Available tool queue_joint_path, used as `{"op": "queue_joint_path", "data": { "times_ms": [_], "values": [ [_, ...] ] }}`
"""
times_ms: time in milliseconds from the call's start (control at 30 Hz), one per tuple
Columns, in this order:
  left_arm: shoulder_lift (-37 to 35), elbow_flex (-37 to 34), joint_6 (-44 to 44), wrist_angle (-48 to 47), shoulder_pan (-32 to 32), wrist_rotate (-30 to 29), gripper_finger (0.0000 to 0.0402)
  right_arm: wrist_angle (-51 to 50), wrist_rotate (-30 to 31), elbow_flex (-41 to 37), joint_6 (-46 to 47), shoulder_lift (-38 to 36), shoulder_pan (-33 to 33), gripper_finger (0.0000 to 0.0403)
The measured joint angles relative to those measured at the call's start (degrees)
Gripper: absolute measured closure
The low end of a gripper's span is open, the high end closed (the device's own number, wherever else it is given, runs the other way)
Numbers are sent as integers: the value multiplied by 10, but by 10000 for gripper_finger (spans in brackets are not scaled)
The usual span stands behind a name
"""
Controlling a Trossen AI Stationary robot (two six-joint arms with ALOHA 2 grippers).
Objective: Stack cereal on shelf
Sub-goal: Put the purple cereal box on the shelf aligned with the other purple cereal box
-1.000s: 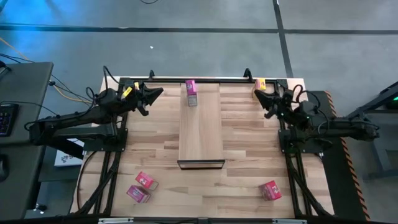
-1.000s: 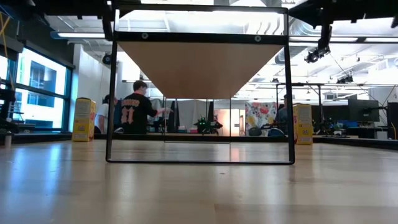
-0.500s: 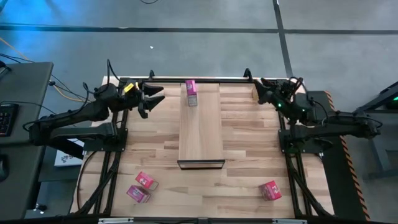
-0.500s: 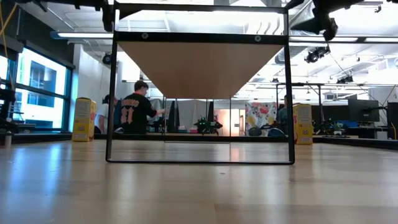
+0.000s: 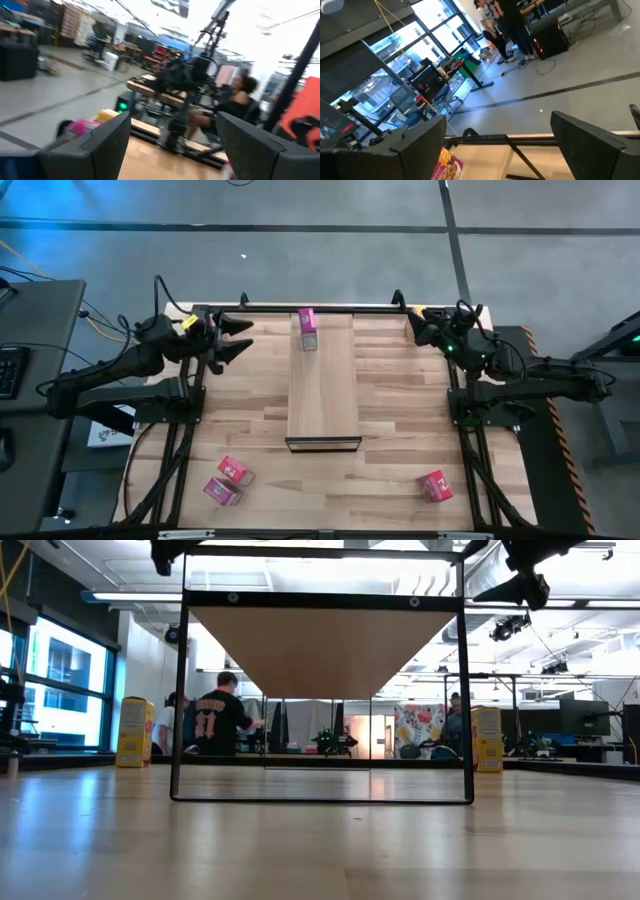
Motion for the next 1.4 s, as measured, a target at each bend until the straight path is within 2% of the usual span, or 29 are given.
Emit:
{"op": "queue_joint_path", "data": {
  "times_ms": [167,400,600,700,800,933,1100,1233,1400],
  "values": [
    [0,0,-46,-8,-12,53,115,1,0,0,19,-2,0,50],
    [3,0,-100,-7,-67,41,115,2,-6,0,7,-2,0,50],
    [22,0,-99,-1,-145,-56,121,-4,-23,0,-10,-2,0,50],
    [46,3,-86,28,-191,-106,123,-11,-46,0,-10,-2,0,50],
    [87,33,-78,13,-241,-149,124,-13,-62,0,-10,-2,0,50],
    [149,113,-49,-71,-313,-186,124,-14,-76,0,-5,-1,0,50],
    [227,246,-22,-245,-400,-227,124,-21,-94,0,-5,-1,0,50],
    [285,347,-18,-386,-466,-234,124,-37,-105,0,-5,-1,0,50],
    [348,433,35,-546,-544,-225,124,-55,-117,0,-5,-1,0,50]
  ]
}}
